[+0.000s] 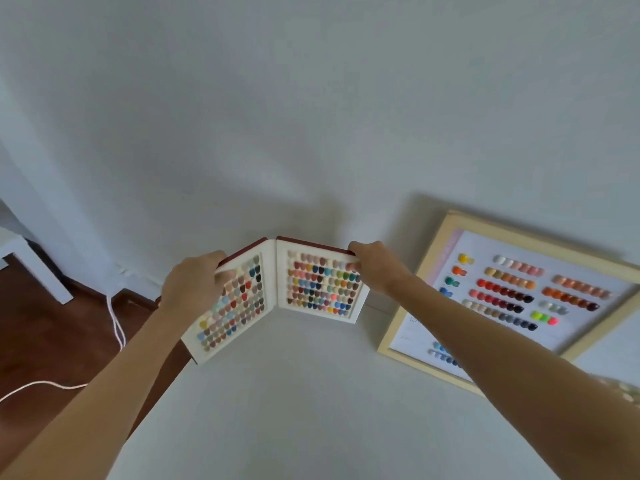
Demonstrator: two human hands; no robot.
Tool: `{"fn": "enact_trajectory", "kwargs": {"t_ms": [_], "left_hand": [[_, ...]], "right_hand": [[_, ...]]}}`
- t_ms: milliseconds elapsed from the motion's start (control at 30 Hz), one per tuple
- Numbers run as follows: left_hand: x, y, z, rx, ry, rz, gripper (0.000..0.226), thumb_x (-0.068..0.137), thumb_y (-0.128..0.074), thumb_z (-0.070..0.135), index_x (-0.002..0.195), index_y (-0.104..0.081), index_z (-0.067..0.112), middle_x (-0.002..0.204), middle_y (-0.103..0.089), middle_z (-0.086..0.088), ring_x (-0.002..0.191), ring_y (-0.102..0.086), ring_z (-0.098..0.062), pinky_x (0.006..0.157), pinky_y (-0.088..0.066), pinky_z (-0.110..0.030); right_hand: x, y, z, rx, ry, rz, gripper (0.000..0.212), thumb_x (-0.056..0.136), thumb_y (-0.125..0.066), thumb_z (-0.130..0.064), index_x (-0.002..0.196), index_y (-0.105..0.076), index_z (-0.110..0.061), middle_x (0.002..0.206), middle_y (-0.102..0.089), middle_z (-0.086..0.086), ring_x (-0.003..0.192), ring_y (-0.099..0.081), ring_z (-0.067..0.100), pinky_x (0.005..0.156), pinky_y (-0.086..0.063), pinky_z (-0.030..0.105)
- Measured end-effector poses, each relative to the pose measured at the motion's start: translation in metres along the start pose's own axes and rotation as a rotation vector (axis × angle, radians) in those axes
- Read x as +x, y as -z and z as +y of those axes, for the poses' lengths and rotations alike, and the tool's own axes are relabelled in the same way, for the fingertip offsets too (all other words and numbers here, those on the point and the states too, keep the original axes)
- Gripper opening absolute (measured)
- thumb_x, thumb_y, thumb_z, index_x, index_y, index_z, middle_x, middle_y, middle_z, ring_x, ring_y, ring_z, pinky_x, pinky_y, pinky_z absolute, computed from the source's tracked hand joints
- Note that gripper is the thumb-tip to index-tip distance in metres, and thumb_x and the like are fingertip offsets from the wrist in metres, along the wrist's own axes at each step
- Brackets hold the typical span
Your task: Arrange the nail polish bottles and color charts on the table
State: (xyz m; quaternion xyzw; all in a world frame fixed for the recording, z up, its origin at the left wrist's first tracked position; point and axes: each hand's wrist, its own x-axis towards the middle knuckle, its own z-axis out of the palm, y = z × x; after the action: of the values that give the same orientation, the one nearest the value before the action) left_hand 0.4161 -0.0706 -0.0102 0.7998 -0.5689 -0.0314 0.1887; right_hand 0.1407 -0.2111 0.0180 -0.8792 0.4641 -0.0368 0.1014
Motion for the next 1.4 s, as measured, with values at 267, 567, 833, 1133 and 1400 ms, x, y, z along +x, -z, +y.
{"fn": "enact_trajectory", "kwargs": {"t_ms": [267, 567, 833, 1133, 1400], "left_hand": [[0.04, -0.027, 0.03, 0.01, -0.005, -0.018, 0.015, 0.093, -0.054, 0.033, 0.099, -0.056, 0.02, 0.086, -0.069, 0.002, 0.059, -0.061, -0.011, 0.05, -0.046, -0.021], [0.049, -0.038, 0.033, 0.022, 0.003, -0.022, 0.016, 0.093, -0.055, 0.033, 0.098, -0.055, 0.018, 0.097, -0.071, -0.003, 0.069, -0.066, -0.016, 0.06, -0.054, -0.026], [0.043, -0.04, 0.032, 0.011, 0.011, -0.04, 0.02, 0.093, -0.053, 0.035, 0.101, -0.055, 0.016, 0.1, -0.071, -0.004, 0.077, -0.071, -0.022, 0.065, -0.057, -0.032], [0.031, -0.031, 0.044, -0.004, -0.019, 0.083, 0.046, 0.086, -0.066, 0.034, 0.125, -0.051, 0.014, 0.121, -0.064, -0.009, 0.105, -0.064, -0.028, 0.087, -0.052, -0.04], [-0.039, -0.016, 0.082, -0.154, -0.228, 0.321, 0.045, 0.084, -0.069, 0.024, 0.125, -0.054, 0.011, 0.138, -0.051, -0.014, 0.13, -0.044, -0.033, 0.106, -0.038, -0.046]], "right_hand": [[0.028, -0.005, 0.035, -0.162, -0.099, 0.065, 0.015, 0.09, -0.061, -0.01, 0.105, -0.056, -0.007, 0.091, -0.067, 0.012, 0.067, -0.064, 0.023, 0.059, -0.055, 0.031], [0.039, -0.018, 0.045, -0.189, -0.089, 0.067, 0.013, 0.089, -0.062, -0.008, 0.099, -0.055, -0.006, 0.078, -0.061, 0.009, 0.059, -0.055, 0.018, 0.051, -0.04, 0.025], [0.041, -0.024, 0.048, -0.19, -0.087, 0.07, 0.013, 0.089, -0.062, -0.008, 0.1, -0.056, -0.006, 0.083, -0.065, 0.012, 0.065, -0.063, 0.022, 0.055, -0.049, 0.027], [0.004, -0.016, 0.032, -0.133, 0.121, 0.315, 0.045, 0.089, -0.062, -0.016, 0.13, -0.046, -0.007, 0.132, -0.056, 0.016, 0.117, -0.057, 0.032, 0.097, -0.048, 0.04], [-0.117, -0.023, 0.046, -0.084, 0.117, 0.251, 0.04, 0.094, -0.054, -0.022, 0.132, -0.044, -0.015, 0.141, -0.047, 0.01, 0.125, -0.05, 0.026, 0.104, -0.042, 0.037]]}}
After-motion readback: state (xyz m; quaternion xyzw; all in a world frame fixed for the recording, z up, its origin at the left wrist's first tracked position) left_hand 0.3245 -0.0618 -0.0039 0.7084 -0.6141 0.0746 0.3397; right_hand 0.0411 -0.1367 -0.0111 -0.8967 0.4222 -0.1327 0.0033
